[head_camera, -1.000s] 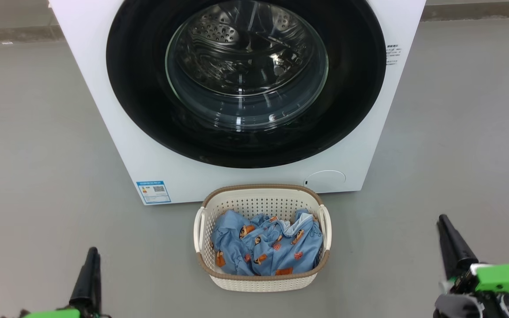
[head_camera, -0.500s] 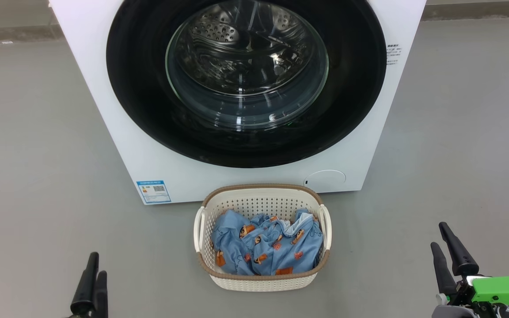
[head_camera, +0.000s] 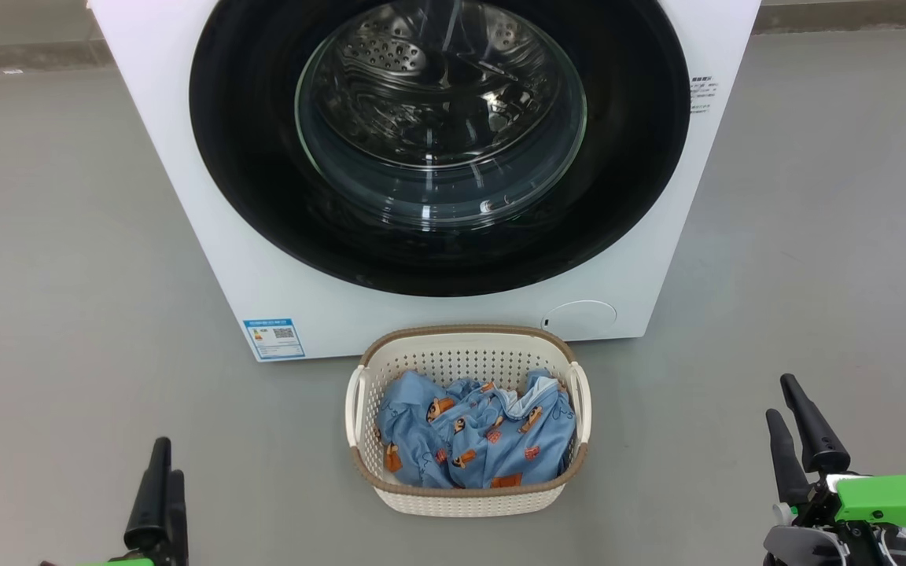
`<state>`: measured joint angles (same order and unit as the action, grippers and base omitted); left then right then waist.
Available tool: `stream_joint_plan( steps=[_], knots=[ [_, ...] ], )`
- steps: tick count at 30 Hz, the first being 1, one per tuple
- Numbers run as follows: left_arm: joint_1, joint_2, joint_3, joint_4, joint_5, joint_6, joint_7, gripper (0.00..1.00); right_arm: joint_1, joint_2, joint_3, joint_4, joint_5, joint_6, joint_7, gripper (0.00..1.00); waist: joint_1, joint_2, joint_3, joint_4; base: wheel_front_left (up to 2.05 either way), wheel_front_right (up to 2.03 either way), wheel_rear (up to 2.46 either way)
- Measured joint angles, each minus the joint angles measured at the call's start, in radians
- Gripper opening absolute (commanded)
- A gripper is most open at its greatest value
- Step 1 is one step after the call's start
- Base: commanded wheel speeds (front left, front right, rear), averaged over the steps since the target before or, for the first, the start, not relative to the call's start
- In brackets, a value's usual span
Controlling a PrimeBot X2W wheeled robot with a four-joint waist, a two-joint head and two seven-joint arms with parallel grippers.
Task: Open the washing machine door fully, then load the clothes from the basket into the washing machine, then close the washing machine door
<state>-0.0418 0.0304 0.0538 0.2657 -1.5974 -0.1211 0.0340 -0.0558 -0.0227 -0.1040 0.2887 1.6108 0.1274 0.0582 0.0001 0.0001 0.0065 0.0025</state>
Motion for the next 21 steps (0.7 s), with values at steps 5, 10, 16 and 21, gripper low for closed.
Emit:
stream_joint_plan(
  steps=[5, 10, 16, 21],
  knots=[
    [-0.002, 0.001, -0.012, -0.014, 0.03, 0.0, -0.015, 1.0, 0.0, -0.005, 0.007, -0.019, -0.011, 0.0, -0.017, 1.0, 0.0, 0.0, 0.0, 0.001, 0.0, 0.0, 0.0],
    [-0.005, 0.002, -0.02, -0.033, 0.056, 0.0, -0.027, 1.0, -0.012, -0.018, 0.032, -0.035, -0.036, 0.0, -0.035, 1.0, 0.0, -0.0001, 0.001, 0.001, 0.0, 0.0, 0.0],
    [-0.02, 0.006, -0.03, -0.042, 0.104, 0.0, -0.044, 1.0, -0.022, -0.038, 0.068, -0.057, -0.055, 0.0, -0.06, 1.0, 0.0, 0.0, 0.001, 0.001, 0.0, 0.0, 0.0],
    [-0.02, 0.009, -0.042, -0.049, 0.145, 0.0, -0.062, 1.0, -0.023, -0.051, 0.09, -0.069, -0.065, 0.0, -0.079, 1.0, 0.0, 0.0, 0.0, 0.002, 0.0, 0.0, 0.0]
  ],
)
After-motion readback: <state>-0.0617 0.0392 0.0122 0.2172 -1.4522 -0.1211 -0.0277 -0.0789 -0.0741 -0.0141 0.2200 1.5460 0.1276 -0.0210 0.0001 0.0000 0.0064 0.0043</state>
